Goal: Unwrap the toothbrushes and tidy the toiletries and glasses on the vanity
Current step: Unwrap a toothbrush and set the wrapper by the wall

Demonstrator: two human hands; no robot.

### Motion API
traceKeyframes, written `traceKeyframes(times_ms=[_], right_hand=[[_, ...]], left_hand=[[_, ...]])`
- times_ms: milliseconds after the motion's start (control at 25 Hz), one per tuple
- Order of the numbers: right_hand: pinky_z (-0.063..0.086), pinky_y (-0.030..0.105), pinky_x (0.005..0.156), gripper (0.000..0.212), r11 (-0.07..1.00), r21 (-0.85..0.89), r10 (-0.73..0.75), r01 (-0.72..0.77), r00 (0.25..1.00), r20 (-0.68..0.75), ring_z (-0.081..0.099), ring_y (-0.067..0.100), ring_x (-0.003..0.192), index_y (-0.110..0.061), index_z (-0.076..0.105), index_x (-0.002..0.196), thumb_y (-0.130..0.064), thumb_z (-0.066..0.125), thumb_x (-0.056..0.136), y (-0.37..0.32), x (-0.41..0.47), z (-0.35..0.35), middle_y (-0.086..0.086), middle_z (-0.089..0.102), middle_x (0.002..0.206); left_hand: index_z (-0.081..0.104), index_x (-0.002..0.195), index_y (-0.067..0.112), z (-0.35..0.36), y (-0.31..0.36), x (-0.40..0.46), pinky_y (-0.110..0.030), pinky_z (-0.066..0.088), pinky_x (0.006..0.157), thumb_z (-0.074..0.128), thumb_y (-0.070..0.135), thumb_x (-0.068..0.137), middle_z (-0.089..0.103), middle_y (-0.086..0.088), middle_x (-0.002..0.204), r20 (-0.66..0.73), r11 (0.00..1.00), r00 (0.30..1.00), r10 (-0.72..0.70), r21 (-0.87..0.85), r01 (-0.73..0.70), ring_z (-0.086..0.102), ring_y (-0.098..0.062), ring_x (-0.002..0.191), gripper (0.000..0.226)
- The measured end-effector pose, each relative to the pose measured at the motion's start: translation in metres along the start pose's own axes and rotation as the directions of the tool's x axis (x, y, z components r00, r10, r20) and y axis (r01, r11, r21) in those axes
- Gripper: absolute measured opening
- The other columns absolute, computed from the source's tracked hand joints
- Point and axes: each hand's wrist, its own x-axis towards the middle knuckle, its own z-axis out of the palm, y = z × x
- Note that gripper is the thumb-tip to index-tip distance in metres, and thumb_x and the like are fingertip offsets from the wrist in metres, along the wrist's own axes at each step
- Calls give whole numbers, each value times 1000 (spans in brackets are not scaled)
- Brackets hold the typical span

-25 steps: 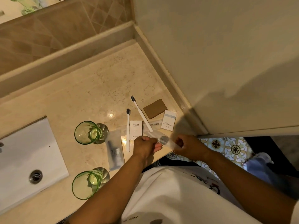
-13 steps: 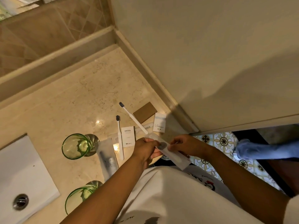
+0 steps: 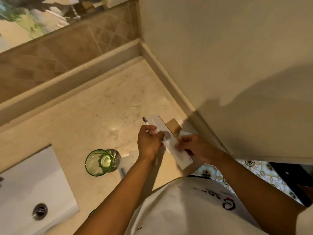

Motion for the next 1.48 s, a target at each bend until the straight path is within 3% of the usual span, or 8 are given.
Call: traceKeyframes(times_ms=[80, 240, 520, 760, 880, 1120, 1320, 1480], right_hand=[[42, 26, 57, 17, 995, -98, -39, 34, 998, -52, 53, 9, 49, -19, 71, 70, -16, 74, 87, -18, 17, 6, -7, 61, 54], [56, 31, 68, 10, 975, -200, -130, 96, 977, -167, 71, 19, 76, -25, 74, 81, -26, 71, 90, -58, 60, 16, -1, 73, 82], [48, 23, 71, 12, 878, -450, -337, 161, 877, -343, 65, 14, 79, -13, 73, 95, -23, 65, 93, -124, 156, 27, 0, 72, 86], [60, 37, 76, 21, 622, -778, -606, 93, 686, -403, 70, 17, 84, -15, 72, 104, -27, 56, 100, -157, 209, 29, 1, 75, 95], [61, 35, 78, 23, 563, -825, -631, 53, 673, -387, 71, 19, 85, -13, 72, 106, -29, 56, 101, -161, 229, 31, 3, 75, 95], [59, 29, 76, 24, 614, -784, -689, 91, 547, -476, 72, 25, 90, -6, 71, 111, -15, 73, 89, -151, 238, 35, 11, 73, 106], [52, 39, 87, 37, 452, -881, -751, 138, 593, -292, 55, 26, 110, -12, 64, 122, -4, 65, 85, -133, 225, 51, 11, 58, 129], [47, 45, 100, 52, 373, -926, -684, 64, 694, -227, 48, 29, 126, -12, 56, 135, -19, 62, 84, -121, 221, 58, 10, 52, 143]], left_hand=[[62, 104, 13, -8, 15, 21, -38, 59, 66, 76, 0, 76, 58, -11, 84, 4, 1000, 1000, 7, -7, -7, 61, -23, 69, 34], [67, 107, 10, -21, 48, 61, -35, 62, 65, 71, -10, 78, 63, -5, 79, 81, 998, 996, 27, 51, -31, 65, -17, 61, 35], [68, 86, 18, -14, 98, 162, -42, 62, 78, 74, -5, 72, 68, -2, 78, 0, 975, 998, 58, 213, -57, 72, -30, 80, 28], [64, 84, 23, -2, 119, 226, -24, 55, 65, 69, -2, 76, 67, 4, 73, 26, 913, 978, 208, 353, -204, 69, -17, 71, 27], [65, 92, 20, -6, 118, 249, -13, 48, 60, 66, 1, 79, 68, 4, 72, 92, 841, 945, 314, 435, -322, 65, -7, 67, 23], [66, 109, 13, -8, 102, 266, -31, 49, 71, 63, 9, 88, 66, -3, 92, 294, 506, 809, 509, 658, -558, 62, -22, 83, 22], [65, 117, 11, -17, 92, 284, -47, 48, 92, 60, 12, 90, 60, -15, 121, 383, 160, 610, 694, 744, -649, 55, -35, 114, 27], [52, 141, 23, -26, 97, 298, -51, 24, 122, 44, 29, 102, 42, -17, 155, 560, -36, 640, 527, 766, -642, 31, -36, 148, 40]])
